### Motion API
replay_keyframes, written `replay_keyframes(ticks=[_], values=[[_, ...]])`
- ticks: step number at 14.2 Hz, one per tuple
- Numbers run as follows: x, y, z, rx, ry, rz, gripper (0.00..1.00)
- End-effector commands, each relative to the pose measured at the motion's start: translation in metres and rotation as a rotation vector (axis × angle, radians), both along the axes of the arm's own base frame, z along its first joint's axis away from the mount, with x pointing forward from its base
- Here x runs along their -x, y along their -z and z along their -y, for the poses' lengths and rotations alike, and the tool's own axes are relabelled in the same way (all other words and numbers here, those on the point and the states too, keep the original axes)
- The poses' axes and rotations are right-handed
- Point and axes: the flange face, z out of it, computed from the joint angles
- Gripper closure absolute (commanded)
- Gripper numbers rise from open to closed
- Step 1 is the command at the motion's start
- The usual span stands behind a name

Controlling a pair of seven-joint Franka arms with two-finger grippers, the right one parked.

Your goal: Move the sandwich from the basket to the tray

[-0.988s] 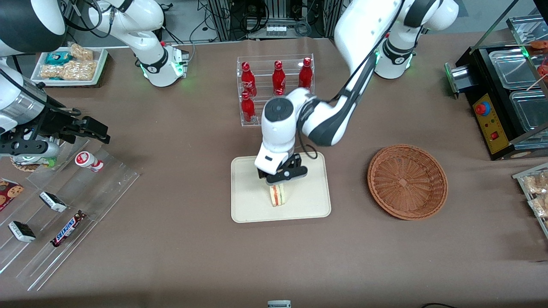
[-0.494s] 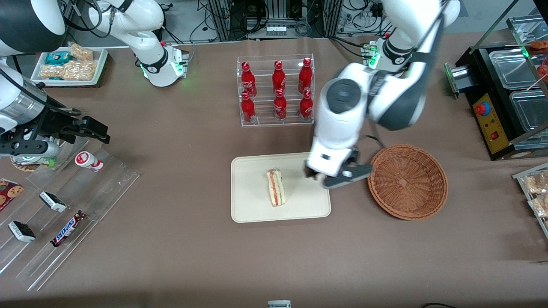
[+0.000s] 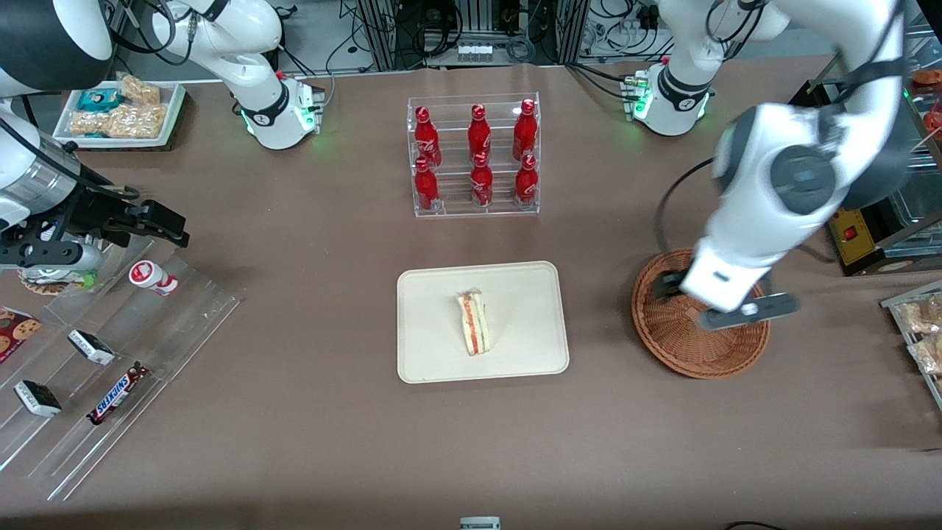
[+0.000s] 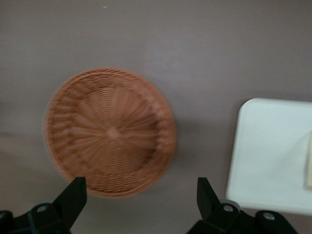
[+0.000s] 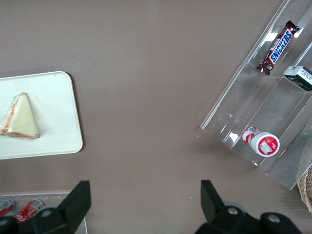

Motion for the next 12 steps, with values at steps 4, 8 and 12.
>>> replay_keyframes(ticks=[4, 8, 12], values=[[0.022, -0.054, -0.094, 0.027, 0.247, -0.035, 0.00], [0.033, -0.114, -0.146, 0.020, 0.367, 0.042, 0.00], [0.037, -0.135, -0.150, 0.018, 0.357, 0.061, 0.00]])
